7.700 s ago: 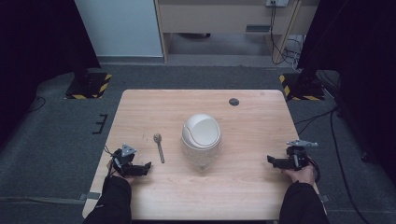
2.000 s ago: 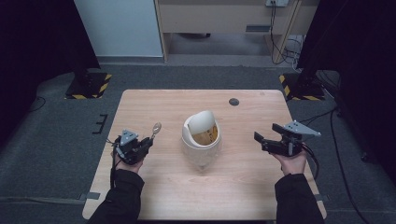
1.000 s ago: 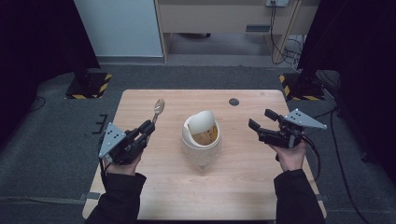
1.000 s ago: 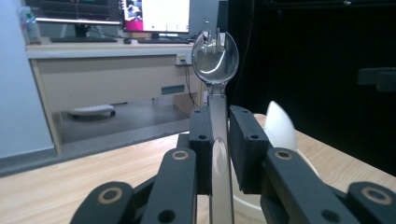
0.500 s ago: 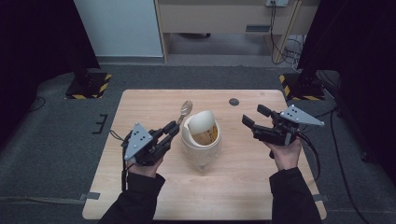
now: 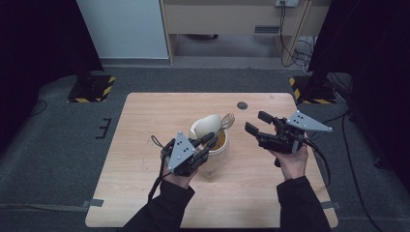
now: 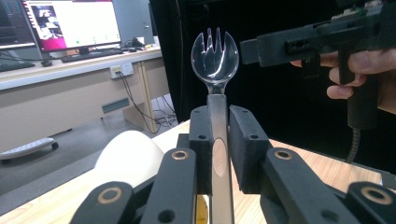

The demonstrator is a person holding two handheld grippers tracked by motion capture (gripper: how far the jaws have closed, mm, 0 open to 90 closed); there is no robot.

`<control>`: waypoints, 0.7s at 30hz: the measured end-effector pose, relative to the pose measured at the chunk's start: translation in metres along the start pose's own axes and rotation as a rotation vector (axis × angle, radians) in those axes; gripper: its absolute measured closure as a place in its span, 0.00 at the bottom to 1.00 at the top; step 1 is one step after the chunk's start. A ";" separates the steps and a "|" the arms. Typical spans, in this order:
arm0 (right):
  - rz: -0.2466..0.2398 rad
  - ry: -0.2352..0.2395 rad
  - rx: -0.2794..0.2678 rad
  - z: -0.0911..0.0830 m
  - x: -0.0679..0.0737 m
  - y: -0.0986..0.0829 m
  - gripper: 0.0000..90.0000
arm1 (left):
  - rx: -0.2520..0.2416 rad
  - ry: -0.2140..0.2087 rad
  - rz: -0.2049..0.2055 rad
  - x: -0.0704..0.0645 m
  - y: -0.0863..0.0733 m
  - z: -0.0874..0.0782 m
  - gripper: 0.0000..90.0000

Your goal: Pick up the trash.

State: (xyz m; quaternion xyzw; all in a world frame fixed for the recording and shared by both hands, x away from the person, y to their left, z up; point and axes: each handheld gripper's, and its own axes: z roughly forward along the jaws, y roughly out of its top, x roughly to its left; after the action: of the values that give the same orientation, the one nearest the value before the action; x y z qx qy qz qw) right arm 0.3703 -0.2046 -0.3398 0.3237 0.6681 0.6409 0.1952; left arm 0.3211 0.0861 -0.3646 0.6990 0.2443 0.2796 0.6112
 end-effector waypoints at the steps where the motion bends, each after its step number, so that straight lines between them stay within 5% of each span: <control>1: 0.003 0.007 -0.003 0.000 0.000 0.000 0.37 | 0.002 -0.002 0.003 -0.001 -0.001 0.002 0.88; 14: 0.022 0.077 0.012 0.002 0.006 -0.004 0.46 | 0.003 -0.033 0.023 -0.019 -0.005 0.027 0.88; 21: 0.027 0.115 0.019 -0.002 0.006 -0.004 0.62 | -0.010 -0.054 0.028 -0.029 -0.006 0.031 0.88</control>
State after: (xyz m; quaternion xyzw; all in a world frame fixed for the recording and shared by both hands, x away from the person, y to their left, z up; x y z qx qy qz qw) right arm 0.3642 -0.2015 -0.3426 0.2972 0.6797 0.6548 0.1446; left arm 0.3220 0.0449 -0.3759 0.7065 0.2162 0.2703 0.6173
